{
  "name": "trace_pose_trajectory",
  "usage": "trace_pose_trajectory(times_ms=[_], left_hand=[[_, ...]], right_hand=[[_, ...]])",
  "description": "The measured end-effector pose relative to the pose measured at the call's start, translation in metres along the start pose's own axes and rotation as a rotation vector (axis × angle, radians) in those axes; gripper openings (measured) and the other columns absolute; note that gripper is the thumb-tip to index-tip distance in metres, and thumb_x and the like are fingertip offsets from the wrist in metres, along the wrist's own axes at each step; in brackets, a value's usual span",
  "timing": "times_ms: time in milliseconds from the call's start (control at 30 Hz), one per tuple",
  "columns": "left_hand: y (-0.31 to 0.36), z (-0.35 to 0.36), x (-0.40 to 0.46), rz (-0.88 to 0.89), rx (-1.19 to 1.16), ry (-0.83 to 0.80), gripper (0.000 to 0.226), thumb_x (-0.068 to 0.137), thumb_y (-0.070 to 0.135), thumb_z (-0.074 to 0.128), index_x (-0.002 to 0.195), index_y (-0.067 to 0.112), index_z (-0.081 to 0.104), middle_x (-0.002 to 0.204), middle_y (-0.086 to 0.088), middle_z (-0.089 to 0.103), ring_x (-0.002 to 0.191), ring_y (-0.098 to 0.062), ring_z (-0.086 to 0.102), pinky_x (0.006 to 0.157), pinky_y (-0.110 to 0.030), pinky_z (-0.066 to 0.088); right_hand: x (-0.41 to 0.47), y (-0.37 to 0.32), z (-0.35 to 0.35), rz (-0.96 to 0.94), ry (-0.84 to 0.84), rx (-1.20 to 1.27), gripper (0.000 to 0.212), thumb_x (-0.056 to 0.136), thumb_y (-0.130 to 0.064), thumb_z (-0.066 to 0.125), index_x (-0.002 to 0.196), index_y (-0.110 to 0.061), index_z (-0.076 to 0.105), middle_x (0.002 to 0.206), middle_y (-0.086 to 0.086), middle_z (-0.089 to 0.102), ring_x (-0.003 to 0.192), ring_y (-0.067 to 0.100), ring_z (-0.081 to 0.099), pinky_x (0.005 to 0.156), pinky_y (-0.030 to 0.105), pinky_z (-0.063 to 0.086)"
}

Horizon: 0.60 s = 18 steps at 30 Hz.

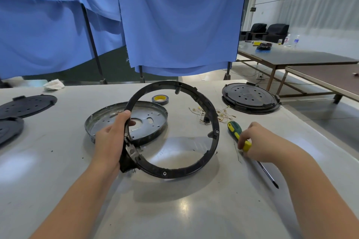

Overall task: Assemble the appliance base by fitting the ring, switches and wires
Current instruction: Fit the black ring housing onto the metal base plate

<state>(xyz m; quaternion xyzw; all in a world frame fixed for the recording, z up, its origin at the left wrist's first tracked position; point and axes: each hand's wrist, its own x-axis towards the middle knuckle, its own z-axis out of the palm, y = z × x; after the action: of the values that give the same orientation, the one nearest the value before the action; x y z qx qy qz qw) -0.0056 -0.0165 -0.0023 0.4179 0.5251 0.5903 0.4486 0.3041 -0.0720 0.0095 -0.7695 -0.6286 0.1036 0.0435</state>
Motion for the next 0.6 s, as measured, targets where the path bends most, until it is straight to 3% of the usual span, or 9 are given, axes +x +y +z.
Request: trace_pose_trajectory(times_ms=[133, 267, 367, 433, 533, 600], left_hand=[[0.0, 0.001, -0.001, 0.0, -0.005, -0.002, 0.041, 0.058, 0.064, 0.063, 0.067, 0.027, 0.075, 0.076, -0.006, 0.061, 0.047, -0.01, 0.052, 0.039, -0.025, 0.046], [-0.001, 0.0, -0.001, 0.001, 0.005, 0.019, 0.047, 0.055, 0.067, 0.062, 0.067, 0.024, 0.076, 0.066, -0.002, 0.054, 0.046, -0.01, 0.051, 0.036, -0.019, 0.041], [0.0, -0.001, -0.001, 0.021, 0.024, 0.013, 0.049, 0.056, 0.067, 0.061, 0.069, 0.022, 0.075, 0.069, -0.007, 0.048, 0.043, -0.01, 0.047, 0.036, -0.018, 0.04], [0.001, -0.001, -0.001, 0.025, 0.024, 0.004, 0.05, 0.057, 0.067, 0.061, 0.07, 0.021, 0.075, 0.072, -0.008, 0.044, 0.044, -0.014, 0.045, 0.038, -0.019, 0.04], [0.002, 0.0, -0.002, 0.044, 0.031, -0.004, 0.051, 0.055, 0.069, 0.06, 0.07, 0.022, 0.075, 0.071, -0.007, 0.041, 0.048, -0.016, 0.043, 0.045, -0.022, 0.04], [0.002, 0.0, -0.003, 0.06, 0.023, -0.006, 0.051, 0.056, 0.068, 0.061, 0.07, 0.022, 0.075, 0.07, -0.007, 0.041, 0.046, -0.014, 0.042, 0.041, -0.019, 0.04]], right_hand=[[0.0, -0.006, 0.001, -0.001, 0.007, -0.057, 0.019, 0.084, -0.01, 0.068, 0.091, -0.028, 0.071, 0.113, 0.004, 0.041, 0.097, 0.022, 0.053, 0.076, 0.022, 0.041], [0.002, -0.005, 0.003, -0.003, 0.009, -0.059, 0.013, 0.085, -0.016, 0.068, 0.092, -0.027, 0.069, 0.114, 0.004, 0.04, 0.101, 0.022, 0.05, 0.081, 0.023, 0.041], [0.004, -0.002, 0.007, -0.03, 0.046, -0.039, 0.01, 0.089, -0.02, 0.063, 0.097, -0.025, 0.066, 0.113, 0.003, 0.04, 0.109, 0.022, 0.044, 0.088, 0.025, 0.04], [0.006, -0.003, 0.008, -0.065, 0.152, 0.082, 0.007, 0.091, -0.02, 0.06, 0.096, -0.023, 0.063, 0.11, 0.001, 0.043, 0.109, 0.021, 0.046, 0.088, 0.026, 0.04], [0.006, -0.01, 0.002, -0.118, 0.393, 0.487, 0.012, 0.091, -0.013, 0.06, 0.086, -0.023, 0.061, 0.092, -0.004, 0.061, 0.088, 0.018, 0.06, 0.075, 0.026, 0.048], [0.004, -0.018, -0.005, -0.17, 0.528, 0.687, 0.012, 0.089, -0.009, 0.062, 0.087, -0.021, 0.064, 0.083, -0.003, 0.066, 0.081, 0.015, 0.064, 0.072, 0.024, 0.051]])
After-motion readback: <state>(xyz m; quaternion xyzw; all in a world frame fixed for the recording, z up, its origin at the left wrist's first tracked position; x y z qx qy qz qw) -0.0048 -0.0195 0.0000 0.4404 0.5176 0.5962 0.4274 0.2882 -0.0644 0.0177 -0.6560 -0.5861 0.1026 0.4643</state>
